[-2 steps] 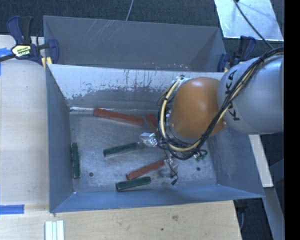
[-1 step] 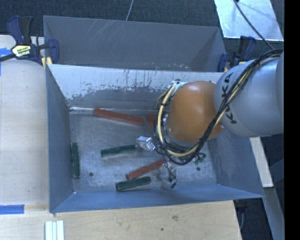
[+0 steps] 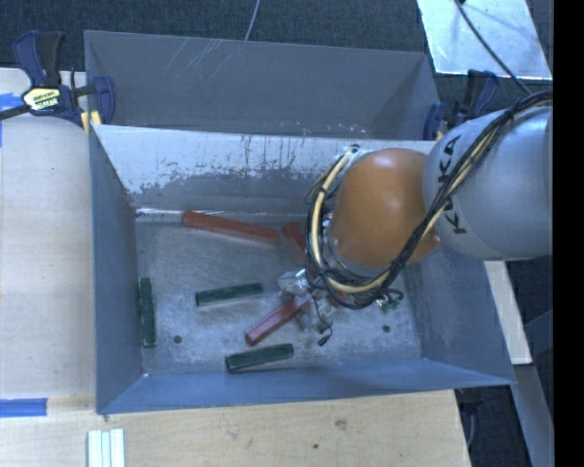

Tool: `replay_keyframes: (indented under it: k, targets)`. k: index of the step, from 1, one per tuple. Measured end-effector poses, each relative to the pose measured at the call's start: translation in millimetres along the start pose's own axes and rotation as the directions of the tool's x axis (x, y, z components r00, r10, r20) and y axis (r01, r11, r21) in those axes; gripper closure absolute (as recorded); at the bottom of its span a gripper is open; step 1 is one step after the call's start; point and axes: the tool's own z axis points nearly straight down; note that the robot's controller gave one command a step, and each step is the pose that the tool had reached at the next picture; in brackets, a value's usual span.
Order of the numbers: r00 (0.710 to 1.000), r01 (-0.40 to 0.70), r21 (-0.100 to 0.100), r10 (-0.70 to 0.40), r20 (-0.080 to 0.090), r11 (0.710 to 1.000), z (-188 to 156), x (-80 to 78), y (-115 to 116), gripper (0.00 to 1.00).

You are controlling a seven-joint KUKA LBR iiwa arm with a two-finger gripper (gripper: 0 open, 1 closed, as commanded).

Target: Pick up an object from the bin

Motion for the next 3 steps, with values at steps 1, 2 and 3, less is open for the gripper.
replay_keyframes:
  k: [1, 2, 3]
  targets:
    - [1.0, 0.0, 0.0, 0.0, 0.0, 1.0, 0.0, 0.0, 0.0, 1.0]
    - [1.0, -0.001, -0.001, 0.001, -0.003, 1.0, -3.2, 0.9, 0.5, 1.0]
    - [1.0, -0.001, -0.005, 0.001, -0.013, 1.0, -20.7, 3.0, 1.5, 1.0]
